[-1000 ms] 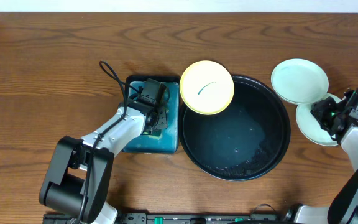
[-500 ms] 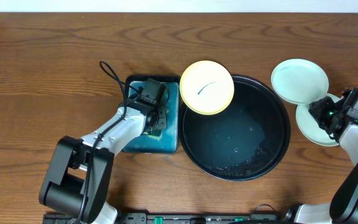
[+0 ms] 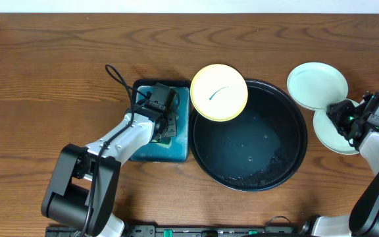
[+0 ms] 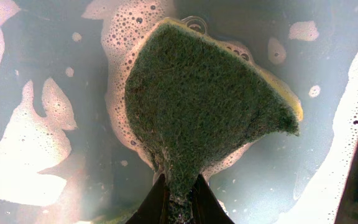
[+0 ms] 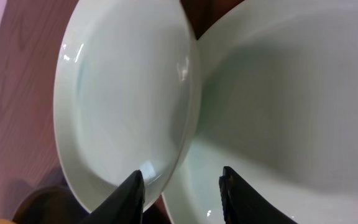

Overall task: Clean dirty plates on tray and stack at the side
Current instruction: 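Lower the held pale green plate onto the first plate with the right gripper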

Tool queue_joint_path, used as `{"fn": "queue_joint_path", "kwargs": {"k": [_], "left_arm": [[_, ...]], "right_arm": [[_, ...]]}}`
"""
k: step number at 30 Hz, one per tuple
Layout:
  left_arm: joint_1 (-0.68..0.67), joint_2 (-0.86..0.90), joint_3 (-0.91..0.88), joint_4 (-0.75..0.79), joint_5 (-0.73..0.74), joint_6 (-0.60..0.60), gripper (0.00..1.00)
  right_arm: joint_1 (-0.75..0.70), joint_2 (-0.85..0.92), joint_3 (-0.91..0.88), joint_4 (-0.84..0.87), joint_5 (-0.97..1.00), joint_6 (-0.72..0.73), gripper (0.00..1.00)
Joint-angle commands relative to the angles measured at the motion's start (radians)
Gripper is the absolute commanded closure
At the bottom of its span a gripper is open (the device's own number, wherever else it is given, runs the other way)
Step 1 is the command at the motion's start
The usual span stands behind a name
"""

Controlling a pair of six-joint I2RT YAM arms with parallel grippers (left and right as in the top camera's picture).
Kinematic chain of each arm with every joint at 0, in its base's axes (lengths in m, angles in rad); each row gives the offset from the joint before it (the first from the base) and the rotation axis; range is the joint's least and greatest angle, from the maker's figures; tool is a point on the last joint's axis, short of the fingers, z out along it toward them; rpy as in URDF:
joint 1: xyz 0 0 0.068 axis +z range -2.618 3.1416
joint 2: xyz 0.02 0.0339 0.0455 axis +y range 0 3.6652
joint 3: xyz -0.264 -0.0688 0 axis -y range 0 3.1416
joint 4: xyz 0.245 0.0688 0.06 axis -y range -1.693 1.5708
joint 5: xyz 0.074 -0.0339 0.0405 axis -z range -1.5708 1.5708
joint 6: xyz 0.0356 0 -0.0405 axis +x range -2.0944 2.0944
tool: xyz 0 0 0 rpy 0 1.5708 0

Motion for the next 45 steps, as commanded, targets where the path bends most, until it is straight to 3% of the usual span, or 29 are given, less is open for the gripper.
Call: {"fn": "queue_joint_path", "kwargs": {"k": [1, 11, 45], "left_arm": [[-0.002, 0.074, -0.035, -0.013, 0.003, -0.006, 0.93], [-0.002, 0.074, -0.035, -0.014, 0.003, -0.006, 0.92], [-0.002, 0.074, -0.035, -0.017, 0.003, -0.006, 0.93]], "right_arm": [[0.032, 0.005, 0.012, 0.002, 0.049, 0.010, 0.62], [0.084, 0.005, 0.012, 0.002, 0.153, 0.013, 0.61], [0.085, 0.006, 0.011, 0.014, 0.194, 0.032, 0.64]]}}
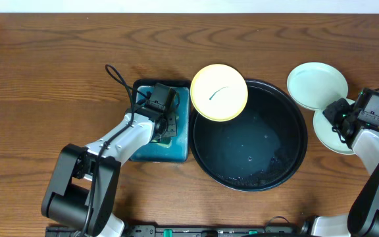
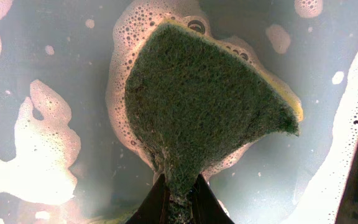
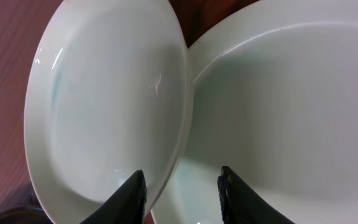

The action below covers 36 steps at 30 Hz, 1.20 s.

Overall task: Clean dirty plates on tray and stack at the side
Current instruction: 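Lower the held pale green plate onto the first plate with the right gripper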

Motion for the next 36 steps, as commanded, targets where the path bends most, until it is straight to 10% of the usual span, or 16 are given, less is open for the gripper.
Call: {"fn": "queue_joint_path", "kwargs": {"k": [1, 17, 36], "left_arm": [[-0.002, 0.074, -0.035, -0.016, 0.003, -0.006, 0.92], [-0.002, 0.074, -0.035, -0.016, 0.003, -0.006, 0.92], [-0.002, 0.074, -0.035, -0.012, 0.002, -0.005, 0.92]], "right_arm": [[0.007, 0.006, 0.011, 0.005, 0.021, 0.035, 0.64], [0.009, 0.076, 0.011, 0.042, 0.023, 0.063, 0.63], [-0.107, 0.013, 0.011, -0.192, 0.017, 0.027, 0.99]]}}
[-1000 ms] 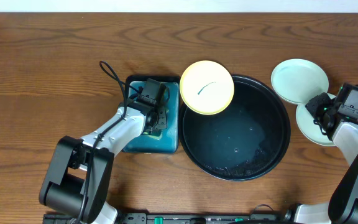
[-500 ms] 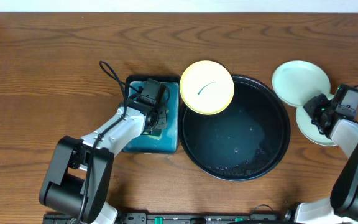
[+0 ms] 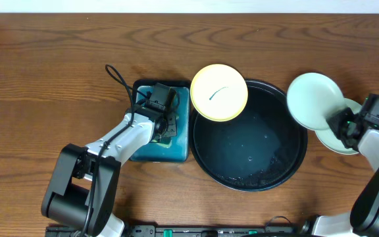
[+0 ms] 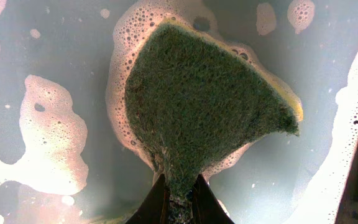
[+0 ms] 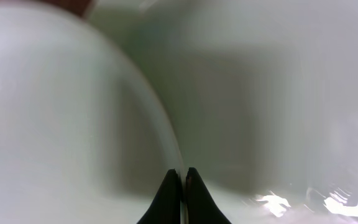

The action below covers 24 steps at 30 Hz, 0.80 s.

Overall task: Clean dirty plates on tray and stack at the side
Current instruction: 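Lower the held pale green plate onto the first plate with the right gripper, then release the stacked plates and withdraw the right gripper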

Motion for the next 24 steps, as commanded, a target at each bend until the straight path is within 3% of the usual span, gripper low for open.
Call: {"fn": "queue_joint_path", "kwargs": {"k": [1, 15, 17, 20, 24], "left_arm": [[-0.002, 0.073, -0.036, -0.013, 0.002, -0.005, 0.92], [-0.002, 0.073, -0.036, -0.013, 0.002, -0.005, 0.93], [-0.002, 0.073, -0.036, -0.013, 0.003, -0.005, 0.93], [-0.002, 0.073, -0.036, -0.013, 0.003, -0.005, 0.93], [-0.002, 0.073, -0.036, -0.013, 0.003, -0.005, 0.92]], "right_arm": [[-0.056, -0.017, -0.001, -0.090, 0.019, -0.010, 0.99], [-0.253, -0.017, -0.001, -0.194, -0.013, -0.009, 0.98], [-0.259, -0.017, 0.000, -0.192, -0.023, -0.008, 0.87], [-0.262, -0.018, 0.000, -0.184, -0.050, -0.002, 0.64], [-0.262, -0.024, 0.002, -0.175, -0.145, 0.002, 0.64]]}}
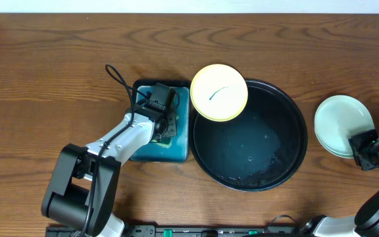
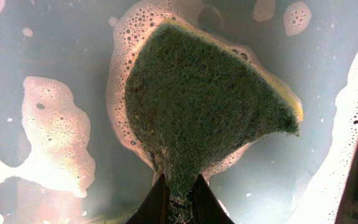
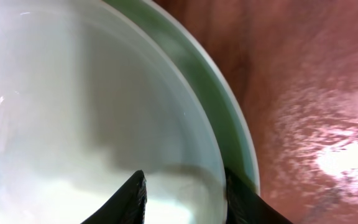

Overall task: Clean dirty plates on tray and stack at the side
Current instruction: 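Release the stacked plates and withdraw the right gripper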

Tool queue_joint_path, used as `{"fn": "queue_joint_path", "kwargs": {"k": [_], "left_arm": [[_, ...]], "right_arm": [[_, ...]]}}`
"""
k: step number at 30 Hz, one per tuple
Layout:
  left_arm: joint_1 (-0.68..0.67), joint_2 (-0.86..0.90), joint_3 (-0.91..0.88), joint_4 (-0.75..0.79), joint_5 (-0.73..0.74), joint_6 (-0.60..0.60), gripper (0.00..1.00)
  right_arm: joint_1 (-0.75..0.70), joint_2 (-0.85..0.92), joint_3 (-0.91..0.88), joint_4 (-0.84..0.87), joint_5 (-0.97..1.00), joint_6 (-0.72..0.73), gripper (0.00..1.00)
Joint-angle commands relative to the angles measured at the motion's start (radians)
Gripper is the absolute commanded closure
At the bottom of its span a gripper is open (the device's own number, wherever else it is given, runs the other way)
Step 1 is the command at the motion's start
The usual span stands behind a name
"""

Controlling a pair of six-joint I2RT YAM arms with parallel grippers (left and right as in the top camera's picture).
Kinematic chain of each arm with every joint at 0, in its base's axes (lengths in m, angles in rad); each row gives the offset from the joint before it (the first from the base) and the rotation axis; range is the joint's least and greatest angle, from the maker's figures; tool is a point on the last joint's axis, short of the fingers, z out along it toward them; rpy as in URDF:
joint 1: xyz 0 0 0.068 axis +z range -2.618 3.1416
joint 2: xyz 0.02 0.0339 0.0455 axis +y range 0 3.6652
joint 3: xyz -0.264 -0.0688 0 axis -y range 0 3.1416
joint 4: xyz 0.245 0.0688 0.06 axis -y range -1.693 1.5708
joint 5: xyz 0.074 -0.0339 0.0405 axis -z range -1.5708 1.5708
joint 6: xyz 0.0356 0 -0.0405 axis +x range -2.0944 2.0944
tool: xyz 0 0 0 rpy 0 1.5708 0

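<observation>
Two pale green plates (image 1: 343,122) lie stacked on the table right of the round black tray (image 1: 293,158). My right gripper (image 1: 359,146) is at the stack's near right edge. In the right wrist view it (image 3: 182,190) is open, its fingers either side of the top plate's rim (image 3: 211,149), above the lower plate (image 3: 232,115). A yellow plate (image 1: 219,92) with a blue-green streak rests on the tray's far left rim. My left gripper (image 2: 179,196) is shut on a green sponge (image 2: 204,106) in soapy water.
The teal basin (image 1: 178,150) with the soapy water stands just left of the tray, and my left arm (image 1: 120,141) reaches into it. Water drops lie in the tray's bottom. Bare wood table surrounds everything.
The right gripper was shut on the rim of a pale green plate held over the tray's right edge. That plate now lies on the other green plate, and the gripper is open.
The two green plates first lay overlapping, one behind the other, with the right gripper open at their meeting edges, at both early moments. Then it was shut on the far plate's rim. Now the plates are stacked and released. The left gripper held the sponge in the basin throughout.
</observation>
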Motion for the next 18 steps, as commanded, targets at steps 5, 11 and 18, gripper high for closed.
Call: {"fn": "queue_joint_path", "kwargs": {"k": [5, 11, 18], "left_arm": [[-0.002, 0.073, -0.036, -0.013, 0.003, -0.005, 0.92], [-0.002, 0.073, -0.036, -0.013, 0.003, -0.005, 0.93], [-0.002, 0.073, -0.036, -0.013, 0.003, -0.005, 0.93]], "right_arm": [[-0.007, -0.043, -0.002, 0.008, -0.201, 0.001, 0.65], [-0.007, -0.146, -0.002, -0.052, -0.204, -0.023, 0.65], [-0.007, -0.277, -0.002, -0.161, -0.065, -0.036, 0.65]]}}
